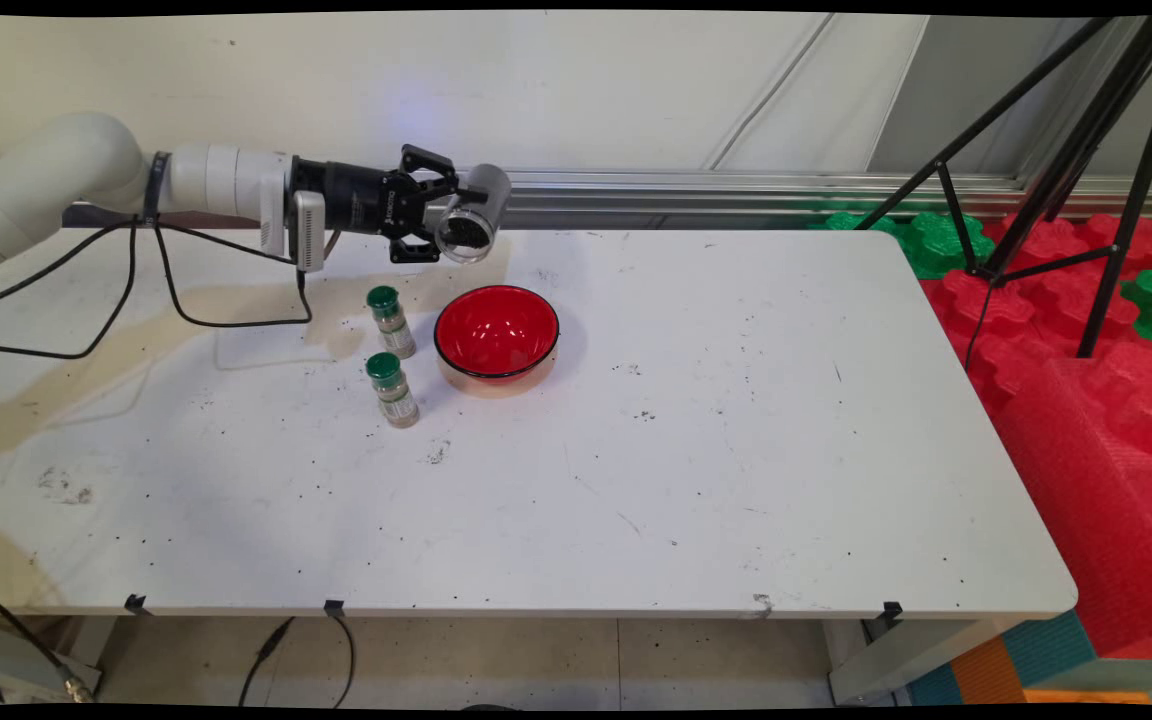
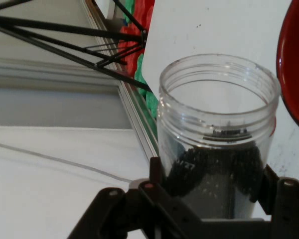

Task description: Pour the black seasoning powder in the red bowl

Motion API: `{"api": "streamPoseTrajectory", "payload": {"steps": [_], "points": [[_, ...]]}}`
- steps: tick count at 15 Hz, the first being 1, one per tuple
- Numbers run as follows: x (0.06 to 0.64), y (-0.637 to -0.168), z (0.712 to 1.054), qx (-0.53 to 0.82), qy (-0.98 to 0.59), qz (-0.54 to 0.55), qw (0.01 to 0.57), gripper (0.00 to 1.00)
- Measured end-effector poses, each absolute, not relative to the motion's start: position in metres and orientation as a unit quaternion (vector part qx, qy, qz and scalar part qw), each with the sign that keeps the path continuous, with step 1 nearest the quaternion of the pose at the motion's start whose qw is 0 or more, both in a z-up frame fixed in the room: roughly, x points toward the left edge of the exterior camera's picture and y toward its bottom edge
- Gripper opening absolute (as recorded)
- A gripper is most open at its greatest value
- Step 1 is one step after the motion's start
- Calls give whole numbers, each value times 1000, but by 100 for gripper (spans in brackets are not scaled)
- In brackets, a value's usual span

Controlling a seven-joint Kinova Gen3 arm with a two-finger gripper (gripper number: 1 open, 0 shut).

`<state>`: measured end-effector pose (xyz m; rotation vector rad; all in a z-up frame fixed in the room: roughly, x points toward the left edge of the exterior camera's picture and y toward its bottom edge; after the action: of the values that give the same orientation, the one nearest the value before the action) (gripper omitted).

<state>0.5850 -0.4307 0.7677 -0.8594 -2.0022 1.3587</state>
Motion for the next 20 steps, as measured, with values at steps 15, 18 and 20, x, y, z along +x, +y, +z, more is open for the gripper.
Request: {"api": "streamPoseTrajectory", "payload": {"steps": [15, 18, 20], "points": [[580, -417, 771, -413, -696, 548, 214, 0], [577, -415, 772, -423, -689, 552, 204, 0], [576, -414, 772, -428, -686, 554, 198, 0]]}}
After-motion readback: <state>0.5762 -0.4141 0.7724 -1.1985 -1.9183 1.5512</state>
